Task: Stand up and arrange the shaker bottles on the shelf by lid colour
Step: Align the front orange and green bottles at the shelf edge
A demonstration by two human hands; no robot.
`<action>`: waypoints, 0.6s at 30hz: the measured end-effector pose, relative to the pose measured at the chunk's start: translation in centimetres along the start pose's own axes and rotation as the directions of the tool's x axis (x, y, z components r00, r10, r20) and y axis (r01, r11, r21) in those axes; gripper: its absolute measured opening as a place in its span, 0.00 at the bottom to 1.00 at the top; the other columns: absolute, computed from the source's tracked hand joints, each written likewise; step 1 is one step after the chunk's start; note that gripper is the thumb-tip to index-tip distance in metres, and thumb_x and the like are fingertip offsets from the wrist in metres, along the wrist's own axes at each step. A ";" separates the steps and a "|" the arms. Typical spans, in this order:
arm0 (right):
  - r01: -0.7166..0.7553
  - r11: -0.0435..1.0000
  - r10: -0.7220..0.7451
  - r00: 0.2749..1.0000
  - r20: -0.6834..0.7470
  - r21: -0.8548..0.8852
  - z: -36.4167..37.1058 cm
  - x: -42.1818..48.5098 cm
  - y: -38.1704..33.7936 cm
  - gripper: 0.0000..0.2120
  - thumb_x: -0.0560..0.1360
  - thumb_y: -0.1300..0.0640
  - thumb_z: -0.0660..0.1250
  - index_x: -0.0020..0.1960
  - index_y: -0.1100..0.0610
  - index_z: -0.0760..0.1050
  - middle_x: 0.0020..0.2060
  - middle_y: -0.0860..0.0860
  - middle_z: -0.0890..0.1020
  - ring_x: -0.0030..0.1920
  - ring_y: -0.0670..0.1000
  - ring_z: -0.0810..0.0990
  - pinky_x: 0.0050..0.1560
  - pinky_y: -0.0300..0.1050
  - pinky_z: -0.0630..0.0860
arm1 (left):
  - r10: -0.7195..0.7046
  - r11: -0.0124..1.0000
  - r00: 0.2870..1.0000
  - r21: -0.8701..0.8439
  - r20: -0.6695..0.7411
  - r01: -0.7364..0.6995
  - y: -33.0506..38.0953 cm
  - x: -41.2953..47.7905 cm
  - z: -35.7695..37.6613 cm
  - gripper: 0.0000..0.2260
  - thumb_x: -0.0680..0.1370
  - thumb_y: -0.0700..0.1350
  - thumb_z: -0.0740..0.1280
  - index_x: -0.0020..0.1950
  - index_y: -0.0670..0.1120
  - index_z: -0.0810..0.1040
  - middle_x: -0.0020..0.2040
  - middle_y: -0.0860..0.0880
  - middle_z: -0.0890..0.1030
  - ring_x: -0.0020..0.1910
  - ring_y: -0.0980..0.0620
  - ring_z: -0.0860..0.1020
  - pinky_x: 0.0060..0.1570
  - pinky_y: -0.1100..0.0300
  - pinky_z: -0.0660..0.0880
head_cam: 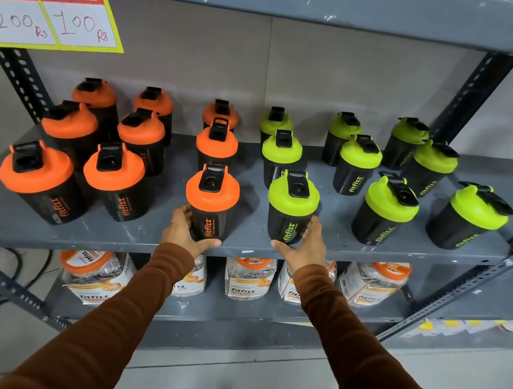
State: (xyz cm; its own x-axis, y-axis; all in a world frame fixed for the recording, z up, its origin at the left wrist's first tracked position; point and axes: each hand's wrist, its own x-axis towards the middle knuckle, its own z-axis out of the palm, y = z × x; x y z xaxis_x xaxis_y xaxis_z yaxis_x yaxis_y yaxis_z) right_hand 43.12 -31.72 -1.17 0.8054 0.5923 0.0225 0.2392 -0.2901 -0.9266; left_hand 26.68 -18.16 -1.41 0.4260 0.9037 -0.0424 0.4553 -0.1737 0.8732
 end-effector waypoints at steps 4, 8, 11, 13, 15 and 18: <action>0.004 1.000 -0.004 1.000 -0.001 -0.007 0.1 0.3 0.2 0.39 0.62 0.65 0.77 0.67 0.59 0.60 0.64 0.58 0.72 0.65 0.57 0.71 0.67 0.52 0.68 | -0.004 1.000 1.000 0.005 0.002 0.004 -0.1 0.1 0.1 0.39 0.62 0.40 0.78 0.67 0.41 0.60 0.67 0.39 0.71 0.65 0.41 0.70 0.66 0.47 0.67; 0.014 1.000 -0.014 1.000 -0.013 0.001 0.4 0.6 1.0 0.44 0.61 0.65 0.78 0.69 0.57 0.56 0.67 0.57 0.68 0.68 0.57 0.68 0.69 0.55 0.66 | 0.015 1.000 1.000 0.011 0.010 -0.015 -0.4 0.3 0.1 0.41 0.61 0.40 0.78 0.67 0.42 0.59 0.67 0.40 0.70 0.65 0.41 0.70 0.66 0.47 0.67; 0.085 0.996 -0.088 0.989 -0.118 -0.029 0.7 -0.6 1.2 0.47 0.61 0.61 0.79 0.71 0.59 0.54 0.70 0.59 0.61 0.71 0.57 0.60 0.72 0.47 0.57 | 0.092 0.995 0.995 -0.051 0.029 -0.091 -0.8 0.3 0.0 0.44 0.60 0.39 0.78 0.69 0.43 0.56 0.69 0.42 0.68 0.66 0.44 0.68 0.67 0.49 0.65; 0.179 0.978 -0.202 0.947 -0.250 -0.110 1.0 -2.4 0.9 0.42 0.62 0.57 0.77 0.69 0.61 0.58 0.67 0.62 0.64 0.68 0.57 0.60 0.67 0.35 0.51 | 0.154 0.979 0.988 -0.135 0.018 -0.151 -1.3 0.1 -0.1 0.43 0.62 0.40 0.77 0.70 0.44 0.55 0.69 0.43 0.67 0.66 0.48 0.68 0.66 0.52 0.65; 0.370 0.912 -0.407 0.867 -0.289 -0.175 1.7 -4.4 0.5 0.33 0.64 0.51 0.73 0.63 0.57 0.63 0.60 0.61 0.69 0.61 0.54 0.64 0.63 0.29 0.54 | 0.204 0.954 0.977 -0.212 -0.063 -0.213 -2.0 -0.7 0.0 0.36 0.67 0.42 0.74 0.69 0.44 0.59 0.69 0.42 0.67 0.66 0.48 0.68 0.66 0.52 0.65; 0.639 0.737 -0.671 0.730 -0.128 -0.219 3.9 -6.3 -0.5 0.21 0.67 0.52 0.68 0.57 0.57 0.67 0.55 0.53 0.70 0.54 0.52 0.70 0.59 0.38 0.66 | 0.209 0.934 0.945 -0.234 -0.252 -0.269 -3.3 -1.9 -0.1 0.21 0.73 0.49 0.65 0.63 0.42 0.66 0.62 0.42 0.72 0.61 0.44 0.72 0.61 0.51 0.69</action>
State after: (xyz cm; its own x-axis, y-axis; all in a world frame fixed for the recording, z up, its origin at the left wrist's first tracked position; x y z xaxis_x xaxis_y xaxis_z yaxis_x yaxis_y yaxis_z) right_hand 35.81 -32.38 -2.27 0.4972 0.5309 0.6863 0.8099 -0.0003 -0.5865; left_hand 24.27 -19.29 -4.17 0.3003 0.9164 0.2646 0.1277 -0.3135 0.9410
